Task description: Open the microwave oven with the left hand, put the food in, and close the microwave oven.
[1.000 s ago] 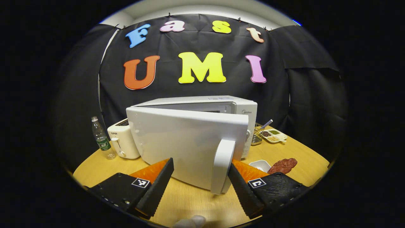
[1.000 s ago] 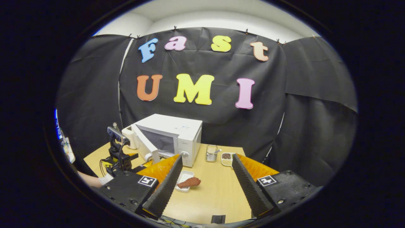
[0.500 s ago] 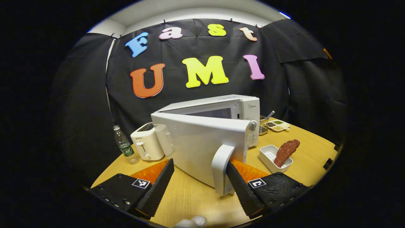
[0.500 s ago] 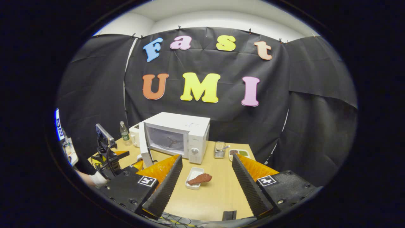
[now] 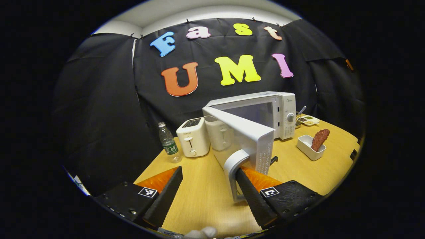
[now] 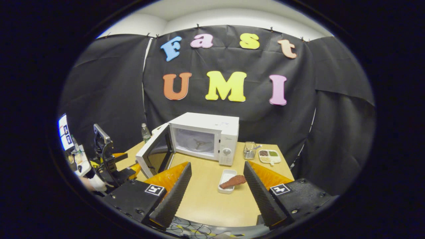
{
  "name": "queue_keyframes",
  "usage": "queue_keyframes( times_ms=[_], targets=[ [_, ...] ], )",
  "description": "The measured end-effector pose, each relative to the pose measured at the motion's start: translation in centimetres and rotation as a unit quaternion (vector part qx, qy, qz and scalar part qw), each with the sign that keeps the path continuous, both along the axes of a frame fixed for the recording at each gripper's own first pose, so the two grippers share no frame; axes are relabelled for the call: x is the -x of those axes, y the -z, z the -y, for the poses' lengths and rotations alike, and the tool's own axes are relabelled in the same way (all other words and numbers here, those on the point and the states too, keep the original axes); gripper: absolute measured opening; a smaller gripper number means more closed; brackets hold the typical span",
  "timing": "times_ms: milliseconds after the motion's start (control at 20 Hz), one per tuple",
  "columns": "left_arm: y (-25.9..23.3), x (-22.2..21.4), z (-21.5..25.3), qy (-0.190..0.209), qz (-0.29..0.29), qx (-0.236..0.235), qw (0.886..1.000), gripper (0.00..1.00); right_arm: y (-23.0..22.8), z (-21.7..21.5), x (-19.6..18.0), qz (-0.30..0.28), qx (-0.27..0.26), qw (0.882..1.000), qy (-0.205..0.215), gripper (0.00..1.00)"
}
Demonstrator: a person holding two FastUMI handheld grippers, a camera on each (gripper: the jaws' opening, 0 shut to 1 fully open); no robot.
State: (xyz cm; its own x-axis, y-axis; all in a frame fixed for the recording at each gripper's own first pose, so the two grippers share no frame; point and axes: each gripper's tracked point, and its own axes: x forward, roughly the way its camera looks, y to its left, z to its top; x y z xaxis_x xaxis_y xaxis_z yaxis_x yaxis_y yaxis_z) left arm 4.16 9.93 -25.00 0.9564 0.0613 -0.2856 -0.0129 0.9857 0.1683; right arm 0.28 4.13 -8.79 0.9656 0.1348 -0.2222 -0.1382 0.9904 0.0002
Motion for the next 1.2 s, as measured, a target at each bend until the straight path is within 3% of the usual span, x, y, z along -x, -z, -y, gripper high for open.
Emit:
queue_keyframes(
  times_ms=[50,100,150,350,550,600,650,700,750,800,850,950,1000,1050,1100,1150,1200],
  targets=[
    [0.0,0.4,-1.0,-0.007,-0.004,0.003,1.000,0.96,0.1,-0.5,0.0,0.001,0.000,1.000,-0.003,1.00],
    [0.0,0.8,-2.1,-0.016,-0.005,0.001,1.000,0.96,0.2,-1.0,-0.2,0.000,0.000,1.000,-0.006,0.91],
    [-0.1,1.2,-3.2,-0.025,-0.004,-0.003,1.000,0.96,0.3,-1.6,-0.3,-0.001,-0.001,1.000,-0.009,1.00],
    [-0.5,3.0,-6.1,-0.042,-0.001,-0.011,0.999,0.97,0.8,-2.8,-0.8,-0.001,-0.004,1.000,-0.016,1.00],
    [-1.3,4.6,-5.9,-0.040,0.004,-0.018,0.999,0.96,2.0,-2.0,-1.8,-0.005,-0.007,1.000,-0.018,1.00],
    [-1.6,5.3,-5.4,-0.037,0.005,-0.008,0.999,0.97,2.8,-1.3,-2.2,-0.009,-0.006,1.000,-0.015,0.91],
    [-2.4,5.9,-4.4,-0.030,0.010,0.001,0.999,0.97,3.7,-0.5,-2.7,-0.010,-0.006,1.000,-0.016,0.91],
    [-3.1,6.3,-3.6,-0.027,0.017,0.005,0.999,0.97,4.8,0.4,-3.3,-0.018,-0.004,1.000,-0.013,1.00],
    [-3.9,6.7,-2.6,-0.022,0.022,0.012,0.999,0.97,6.0,1.3,-4.0,-0.021,-0.002,1.000,-0.014,1.00],
    [-4.6,7.1,-1.5,-0.017,0.028,0.020,0.999,0.96,7.6,2.5,-4.8,-0.033,0.002,0.999,-0.010,0.91],
    [-5.5,7.3,-0.4,-0.012,0.034,0.028,0.999,0.97,9.0,3.4,-5.6,-0.046,0.001,0.999,-0.010,1.00],
    [-7.0,7.6,1.8,-0.005,0.041,0.039,0.998,0.97,12.3,5.3,-7.3,-0.075,-0.007,0.997,-0.009,1.00],
    [-7.8,7.6,3.0,0.001,0.044,0.043,0.998,0.97,13.8,6.3,-8.3,-0.089,-0.014,0.996,-0.007,0.91],
    [-8.5,7.6,4.1,0.004,0.047,0.047,0.998,0.97,15.0,7.0,-9.4,-0.101,-0.025,0.995,-0.008,1.00],
    [-9.2,7.5,5.4,0.008,0.050,0.051,0.997,0.97,16.3,7.7,-10.5,-0.116,-0.036,0.993,-0.009,0.91],
    [-9.8,7.3,6.6,0.012,0.051,0.052,0.997,0.96,17.6,8.3,-11.6,-0.130,-0.046,0.990,-0.015,1.00],
    [-10.4,7.1,7.5,0.010,0.054,0.050,0.997,0.96,18.7,9.0,-12.8,-0.143,-0.053,0.988,-0.017,1.00]
  ],
)
